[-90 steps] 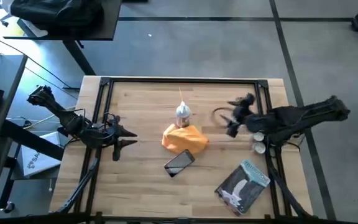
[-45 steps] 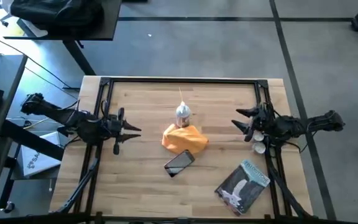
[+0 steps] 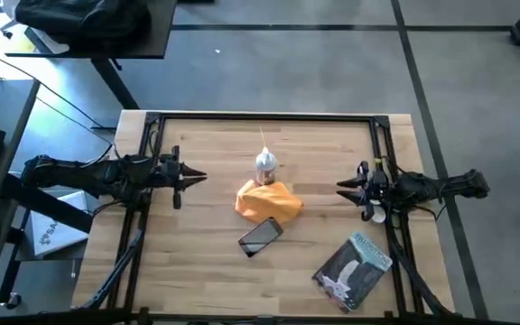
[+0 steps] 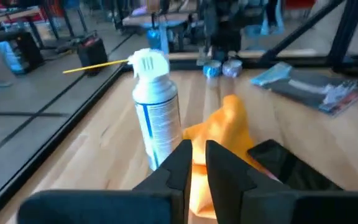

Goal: Apply microfiber cloth
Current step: Return to Home Position

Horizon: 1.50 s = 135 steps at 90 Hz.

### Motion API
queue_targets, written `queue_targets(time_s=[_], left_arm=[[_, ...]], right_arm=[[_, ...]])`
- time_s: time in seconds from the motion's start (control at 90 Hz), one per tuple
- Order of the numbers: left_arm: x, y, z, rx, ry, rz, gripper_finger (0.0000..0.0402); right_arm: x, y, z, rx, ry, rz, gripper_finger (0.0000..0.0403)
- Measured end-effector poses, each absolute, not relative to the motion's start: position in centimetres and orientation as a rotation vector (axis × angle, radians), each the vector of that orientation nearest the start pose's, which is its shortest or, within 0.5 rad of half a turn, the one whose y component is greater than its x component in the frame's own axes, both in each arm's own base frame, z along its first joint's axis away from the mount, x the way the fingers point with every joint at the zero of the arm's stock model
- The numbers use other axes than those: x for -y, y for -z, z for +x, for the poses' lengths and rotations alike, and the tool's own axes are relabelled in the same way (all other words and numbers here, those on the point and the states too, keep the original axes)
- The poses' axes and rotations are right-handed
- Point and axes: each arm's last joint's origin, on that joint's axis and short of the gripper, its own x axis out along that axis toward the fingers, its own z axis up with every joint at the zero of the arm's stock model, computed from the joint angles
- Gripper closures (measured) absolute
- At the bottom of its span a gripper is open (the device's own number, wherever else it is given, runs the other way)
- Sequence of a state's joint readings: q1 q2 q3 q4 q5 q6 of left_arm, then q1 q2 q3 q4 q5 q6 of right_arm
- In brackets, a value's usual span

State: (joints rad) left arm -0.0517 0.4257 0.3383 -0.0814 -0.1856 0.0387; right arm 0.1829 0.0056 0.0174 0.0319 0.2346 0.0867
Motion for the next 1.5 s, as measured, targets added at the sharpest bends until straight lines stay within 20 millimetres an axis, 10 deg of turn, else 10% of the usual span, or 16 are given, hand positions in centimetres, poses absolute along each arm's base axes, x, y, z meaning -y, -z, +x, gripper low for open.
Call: queue_targets(time_s=[0.589, 1.0, 1.5], left_arm=[[-0.6, -16.5, 11.0, -0.051, -0.153, 0.065, 0.0399], [-0.5, -16.8, 11.0, -0.031, -0.135, 0.24, 0.0399], [-1.0, -16.7, 10.9, 0.011, -0.31, -0.185, 0.0398]], right_arm=[[-1.1, -17.2, 9.6, 0.044, 0.04, 0.235, 0.0385], [-1.1, -17.2, 9.6, 0.043, 0.04, 0.235, 0.0385], [-1.1, -17.2, 9.6, 0.043, 0.041, 0.235, 0.0385]])
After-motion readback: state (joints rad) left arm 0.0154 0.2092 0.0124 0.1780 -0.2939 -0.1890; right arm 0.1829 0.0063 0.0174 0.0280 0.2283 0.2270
